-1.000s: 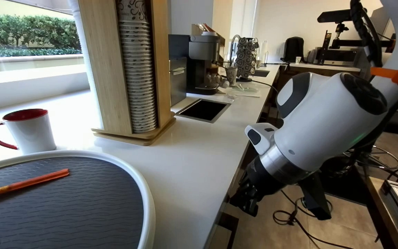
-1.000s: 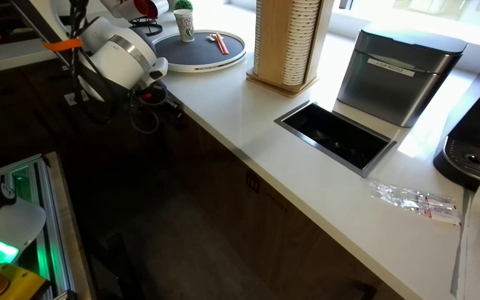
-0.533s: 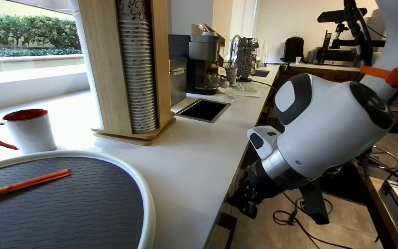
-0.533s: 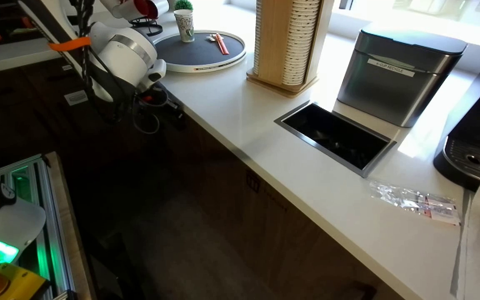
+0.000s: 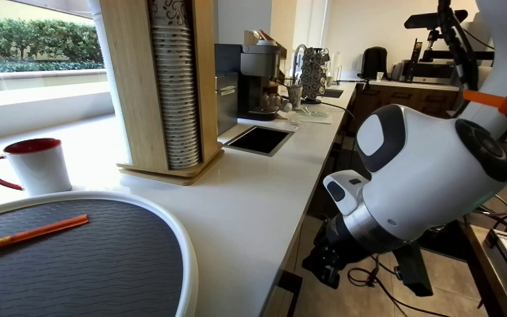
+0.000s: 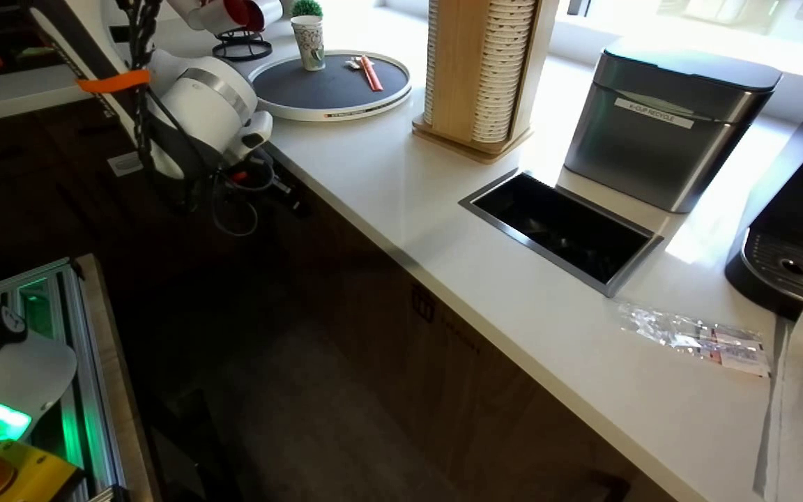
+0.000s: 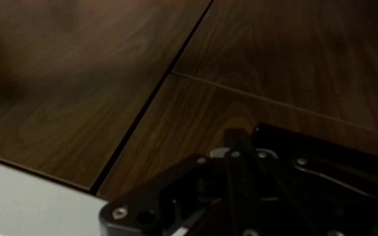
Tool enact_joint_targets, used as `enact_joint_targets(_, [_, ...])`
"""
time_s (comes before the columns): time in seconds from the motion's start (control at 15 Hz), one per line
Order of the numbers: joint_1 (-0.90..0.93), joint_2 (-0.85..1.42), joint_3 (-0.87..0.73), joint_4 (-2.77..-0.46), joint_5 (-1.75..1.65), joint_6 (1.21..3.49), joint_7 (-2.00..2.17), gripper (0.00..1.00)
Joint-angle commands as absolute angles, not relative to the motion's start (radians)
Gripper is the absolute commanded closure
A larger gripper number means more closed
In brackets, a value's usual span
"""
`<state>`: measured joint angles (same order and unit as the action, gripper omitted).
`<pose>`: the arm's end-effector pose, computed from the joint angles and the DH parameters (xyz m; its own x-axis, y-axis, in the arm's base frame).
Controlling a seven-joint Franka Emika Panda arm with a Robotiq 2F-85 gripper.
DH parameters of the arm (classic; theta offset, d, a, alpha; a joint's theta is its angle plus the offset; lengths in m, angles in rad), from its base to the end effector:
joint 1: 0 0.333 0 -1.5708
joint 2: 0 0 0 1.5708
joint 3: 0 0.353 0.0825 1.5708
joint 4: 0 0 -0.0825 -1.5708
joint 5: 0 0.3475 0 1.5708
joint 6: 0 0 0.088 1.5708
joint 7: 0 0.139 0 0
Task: Close the open drawer
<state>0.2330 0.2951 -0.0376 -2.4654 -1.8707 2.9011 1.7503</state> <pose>0.4132 0.1321 0.2039 0.8614 0.3040 0.4069 0.2047 -0.9410 0.2696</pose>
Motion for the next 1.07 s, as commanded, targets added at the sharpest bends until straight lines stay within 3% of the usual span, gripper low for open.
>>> enact_joint_targets(0.0, [0.16, 0.154, 0.049, -2.649, -1.619, 2.874, 1.485, 1.0])
enact_joint_targets(0.07, [0.147, 0.124, 0.066, -2.681, -1.555, 2.889, 1.416, 0.92])
enact_joint_targets(0.13, [0.142, 0.068, 0.081, -2.736, -1.469, 2.885, 1.338, 0.72])
enact_joint_targets(0.33, [0.132, -0.045, 0.103, -2.836, -1.239, 2.868, 1.133, 0.51])
enact_joint_targets(0.4, [0.142, 0.04, 0.109, -2.743, -1.162, 2.845, 1.076, 0.44])
enact_joint_targets(0.67, [0.142, -0.044, 0.112, -2.741, -0.833, 2.86, 0.814, 0.14])
enact_joint_targets(0.73, [0.137, -0.127, 0.105, -2.827, -0.753, 2.883, 0.736, 0.05])
enact_joint_targets(0.93, [0.162, -0.075, 0.115, -2.748, -0.51, 2.904, 0.558, 0.0])
enact_joint_targets(1.0, [0.249, -0.077, 0.045, -2.747, -0.43, 2.913, 0.492, 0.0])
